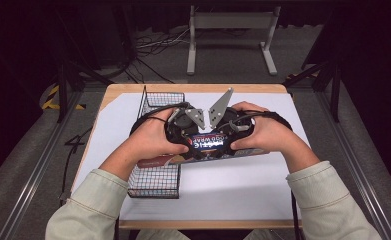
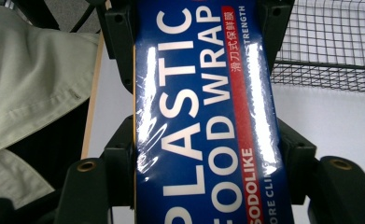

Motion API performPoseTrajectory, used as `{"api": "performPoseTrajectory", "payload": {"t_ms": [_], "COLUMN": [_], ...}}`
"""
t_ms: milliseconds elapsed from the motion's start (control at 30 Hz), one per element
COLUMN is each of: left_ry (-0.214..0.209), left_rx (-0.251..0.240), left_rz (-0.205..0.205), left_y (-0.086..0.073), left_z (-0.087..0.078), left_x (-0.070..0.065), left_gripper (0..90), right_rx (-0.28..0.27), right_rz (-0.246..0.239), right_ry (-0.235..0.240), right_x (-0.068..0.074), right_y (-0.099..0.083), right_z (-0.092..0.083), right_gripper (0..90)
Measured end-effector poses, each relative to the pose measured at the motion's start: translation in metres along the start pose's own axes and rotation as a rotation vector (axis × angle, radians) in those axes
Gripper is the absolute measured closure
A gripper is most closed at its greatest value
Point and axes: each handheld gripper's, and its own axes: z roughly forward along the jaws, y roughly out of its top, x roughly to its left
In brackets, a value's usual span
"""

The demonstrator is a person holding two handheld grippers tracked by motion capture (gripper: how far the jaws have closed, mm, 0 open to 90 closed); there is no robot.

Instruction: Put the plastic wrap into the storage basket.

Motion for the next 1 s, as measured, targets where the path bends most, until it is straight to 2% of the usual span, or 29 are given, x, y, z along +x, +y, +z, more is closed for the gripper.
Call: {"api": "performPoseTrajectory", "payload": {"t_ms": [133,167,233,300,333,400,433,500,533,567,633,667,700,867,1000], "left_ry": [-0.005,-0.018,-0.015,-0.014,-0.010,0.005,0.009,0.022,0.020,0.020,0.016,0.013,0.026,0.084,0.146], "left_rx": [0.021,0.023,0.021,0.025,0.026,0.031,0.027,0.023,0.007,0.007,-0.043,-0.055,-0.050,-0.019,-0.027], "left_rz": [-0.012,-0.003,-0.001,0.000,-0.015,-0.012,-0.037,-0.053,-0.090,-0.090,-0.125,-0.151,-0.153,-0.227,-0.295], "left_y": [0.002,0.002,0.002,0.002,0.001,0.001,0.000,0.000,-0.002,-0.002,-0.005,-0.007,-0.007,-0.012,-0.019], "left_z": [-0.001,-0.001,-0.002,-0.002,-0.002,-0.004,-0.005,-0.007,-0.010,-0.010,-0.013,-0.015,-0.016,-0.020,-0.025], "left_x": [-0.001,0.000,0.001,0.002,0.001,0.003,0.003,0.004,0.007,0.007,0.012,0.014,0.014,0.016,0.018], "left_gripper": [40.3,40.3,40.2,40.2,40.2,40.2,40.2,40.2,40.2,40.1,40.1,40.1,40.1,40.0,40.0], "right_rx": [-0.022,-0.025,-0.025,-0.032,-0.044,-0.068,-0.078,-0.099,-0.118,-0.118,-0.175,-0.190,-0.190,-0.229,-0.277], "right_rz": [0.010,0.017,0.014,0.018,0.016,0.017,0.014,0.024,0.039,0.039,0.078,0.092,0.092,0.139,0.205], "right_ry": [0.006,0.001,-0.003,-0.024,-0.023,-0.039,-0.056,-0.078,-0.088,-0.088,-0.157,-0.231,-0.231,-0.308,-0.381], "right_x": [0.001,0.001,0.001,0.002,0.002,0.002,0.002,0.001,0.001,0.001,0.001,0.001,0.001,-0.002,-0.004], "right_y": [-0.002,-0.002,-0.003,-0.003,-0.004,-0.006,-0.007,-0.009,-0.011,-0.011,-0.014,-0.015,-0.015,-0.019,-0.027], "right_z": [0.001,0.001,0.000,-0.001,-0.001,-0.004,-0.006,-0.011,-0.014,-0.014,-0.018,-0.025,-0.025,-0.038,-0.052], "right_gripper": [37.5,37.0,36.2,30.8,28.0,23.7,22.7,21.9,20.5,20.5,16.8,17.6,17.6,16.2,13.6]}}
